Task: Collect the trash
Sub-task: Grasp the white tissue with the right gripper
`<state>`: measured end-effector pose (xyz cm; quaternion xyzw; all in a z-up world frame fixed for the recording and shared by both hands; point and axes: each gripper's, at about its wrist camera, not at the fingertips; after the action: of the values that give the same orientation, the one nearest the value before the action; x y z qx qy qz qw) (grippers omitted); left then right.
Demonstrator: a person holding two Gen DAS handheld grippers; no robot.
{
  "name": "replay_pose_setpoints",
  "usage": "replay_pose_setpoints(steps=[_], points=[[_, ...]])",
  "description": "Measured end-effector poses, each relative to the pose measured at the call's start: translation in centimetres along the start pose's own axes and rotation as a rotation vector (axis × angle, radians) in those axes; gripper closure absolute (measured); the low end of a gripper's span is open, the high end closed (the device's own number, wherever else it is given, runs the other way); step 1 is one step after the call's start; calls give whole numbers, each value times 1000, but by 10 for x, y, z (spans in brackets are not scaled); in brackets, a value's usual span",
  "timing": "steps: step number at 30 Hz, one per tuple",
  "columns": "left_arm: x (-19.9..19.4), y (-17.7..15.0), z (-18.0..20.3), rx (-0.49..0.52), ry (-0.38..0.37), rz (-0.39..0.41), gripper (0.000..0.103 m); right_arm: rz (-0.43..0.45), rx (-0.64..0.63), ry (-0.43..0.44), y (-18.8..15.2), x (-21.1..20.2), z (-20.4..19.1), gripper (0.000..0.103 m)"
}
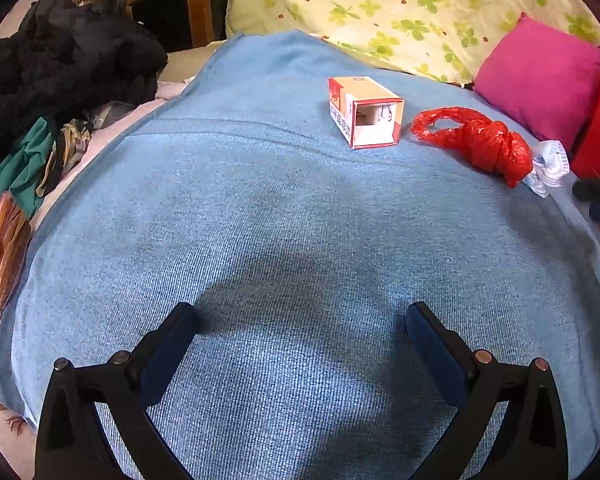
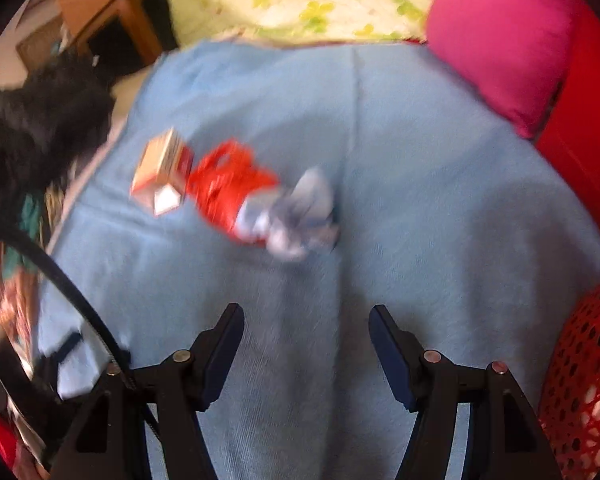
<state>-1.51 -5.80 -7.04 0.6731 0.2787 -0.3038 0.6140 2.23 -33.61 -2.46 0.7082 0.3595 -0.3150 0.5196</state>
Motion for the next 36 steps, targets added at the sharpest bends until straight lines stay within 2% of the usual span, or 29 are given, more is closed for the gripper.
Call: replay_pose_setpoints(steps=[4,8,15,19,24,30,36], points=[[0,1,0,20,-15,2,0,68,105,12,14,-11,21,35],[-1,-3,0,46,-27,49,0,96,118,12,31,-8,23,35],[-2,-3,0,61,-36,74,0,79,150,95,54,27,22,35],[-2,-4,0,64,-39,88,0,7,200,63,58,60,22,53],[-1,-4,1,66,-41,94,0,6,161,27,57,64,10,62],[1,7,4,87,-32,27,0,-11,116,5,51,63,0,65],[-3,20,11,111,-12,-27,0,-15,96,39,46,54,4,69]])
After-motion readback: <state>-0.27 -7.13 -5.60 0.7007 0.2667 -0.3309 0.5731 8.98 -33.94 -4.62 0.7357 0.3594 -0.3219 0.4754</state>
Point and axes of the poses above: each gripper's, at about its wrist camera, not at the fingertips, and x roughly the way its jaws point, z to its right, y to its top, and after that the axes turned 4 degrees about y, right-handed
